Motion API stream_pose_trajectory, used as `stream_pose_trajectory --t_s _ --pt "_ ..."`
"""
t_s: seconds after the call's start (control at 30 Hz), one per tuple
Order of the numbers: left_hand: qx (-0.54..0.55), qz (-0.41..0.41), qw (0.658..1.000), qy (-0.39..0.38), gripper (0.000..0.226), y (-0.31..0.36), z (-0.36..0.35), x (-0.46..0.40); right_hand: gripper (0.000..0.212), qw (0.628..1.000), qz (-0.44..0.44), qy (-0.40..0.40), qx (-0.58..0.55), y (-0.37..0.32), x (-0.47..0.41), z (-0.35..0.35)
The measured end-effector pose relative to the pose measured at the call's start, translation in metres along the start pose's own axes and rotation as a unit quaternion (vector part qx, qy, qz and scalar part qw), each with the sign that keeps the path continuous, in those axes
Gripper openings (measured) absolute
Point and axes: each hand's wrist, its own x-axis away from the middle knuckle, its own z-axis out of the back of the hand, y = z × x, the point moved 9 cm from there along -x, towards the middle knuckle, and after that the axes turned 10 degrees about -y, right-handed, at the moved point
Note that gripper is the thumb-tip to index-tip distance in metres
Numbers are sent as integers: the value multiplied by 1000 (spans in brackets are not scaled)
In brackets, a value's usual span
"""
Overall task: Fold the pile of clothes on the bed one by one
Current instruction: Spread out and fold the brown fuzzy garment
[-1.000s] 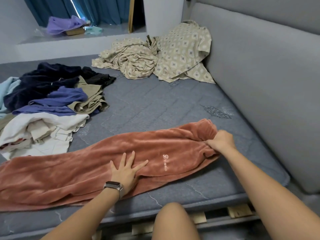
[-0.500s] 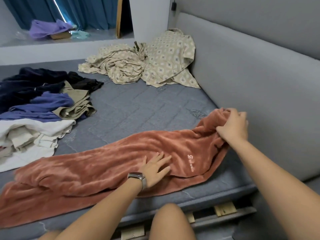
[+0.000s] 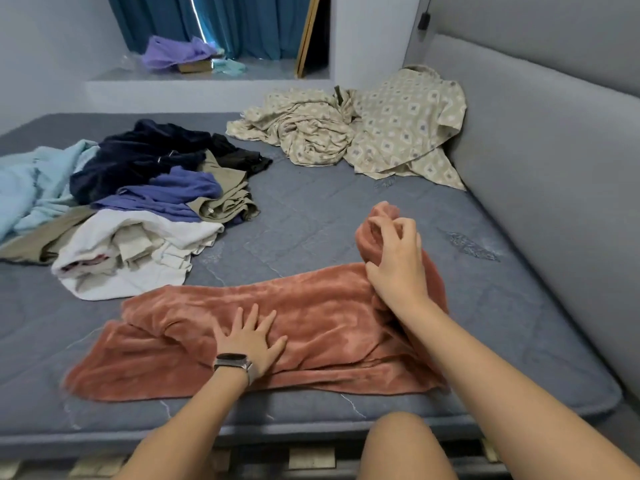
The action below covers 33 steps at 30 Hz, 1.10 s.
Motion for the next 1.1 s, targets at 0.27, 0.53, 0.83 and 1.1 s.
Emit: stream_pose_trajectory --t_s 0.27,0.53,0.83,1.1 --pt "124 15 970 208 49 -93 11 28 75 992 91 -82 36 -94 11 -92" --pt "134 -67 969 198 34 -105 -5 32 57 920 160 -330 139 -98 89 -225" --pt "526 212 712 414 33 -195 29 78 63 984 41 -118 -129 -65 69 -153" --pt "880 173 439 -53 47 -153 -41 25 101 934 77 -327 124 -63 100 -213"
